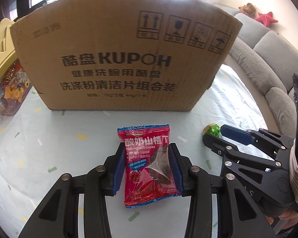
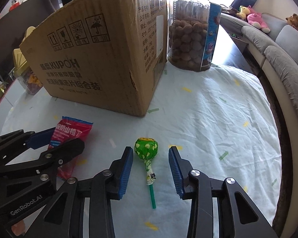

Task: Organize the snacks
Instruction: 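Grasp the red hawthorn bag with the left gripper while the right gripper grasps the green lollipop, then carry the bag and lollipop over the box and open both grippers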

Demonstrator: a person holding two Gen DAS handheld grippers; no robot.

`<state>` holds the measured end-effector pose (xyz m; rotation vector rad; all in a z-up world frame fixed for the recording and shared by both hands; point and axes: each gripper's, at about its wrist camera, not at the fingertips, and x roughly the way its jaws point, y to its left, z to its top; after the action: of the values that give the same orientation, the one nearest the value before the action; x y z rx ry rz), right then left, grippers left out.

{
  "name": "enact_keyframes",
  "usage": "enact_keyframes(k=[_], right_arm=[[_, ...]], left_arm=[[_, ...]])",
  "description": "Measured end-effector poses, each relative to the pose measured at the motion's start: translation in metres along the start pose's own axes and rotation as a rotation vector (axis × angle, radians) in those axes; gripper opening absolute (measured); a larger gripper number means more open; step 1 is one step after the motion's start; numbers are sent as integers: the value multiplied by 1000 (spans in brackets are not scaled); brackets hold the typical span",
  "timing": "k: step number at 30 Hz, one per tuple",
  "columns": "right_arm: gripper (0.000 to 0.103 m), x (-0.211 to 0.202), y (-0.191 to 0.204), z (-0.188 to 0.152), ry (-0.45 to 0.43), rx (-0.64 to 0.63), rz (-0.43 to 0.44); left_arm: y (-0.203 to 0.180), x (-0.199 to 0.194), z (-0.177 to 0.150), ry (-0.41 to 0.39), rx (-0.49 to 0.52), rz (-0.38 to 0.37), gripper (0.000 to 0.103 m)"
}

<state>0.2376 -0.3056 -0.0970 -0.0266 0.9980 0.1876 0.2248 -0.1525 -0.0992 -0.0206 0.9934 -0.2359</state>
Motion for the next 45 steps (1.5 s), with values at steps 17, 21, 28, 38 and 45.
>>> enact_keyframes(k=[17, 21, 28, 38, 45], right_arm=[[26, -17, 24, 0, -13, -16, -7], [26, -34, 33, 0, -45, -24, -3], [26, -66, 44, 1, -109, -13, 7], [26, -100, 65, 9, -185, -7, 13], [26, -118, 76, 18, -230, 4, 5]], left_arm=[[33, -33, -4, -38, -12, -29, 42], [35, -49, -4, -62, -13, -34, 42], [48, -84, -8, -110, 4, -51, 42], [56, -123, -6, -196, 5, -56, 42], [61, -142, 8, -237, 10, -64, 42]])
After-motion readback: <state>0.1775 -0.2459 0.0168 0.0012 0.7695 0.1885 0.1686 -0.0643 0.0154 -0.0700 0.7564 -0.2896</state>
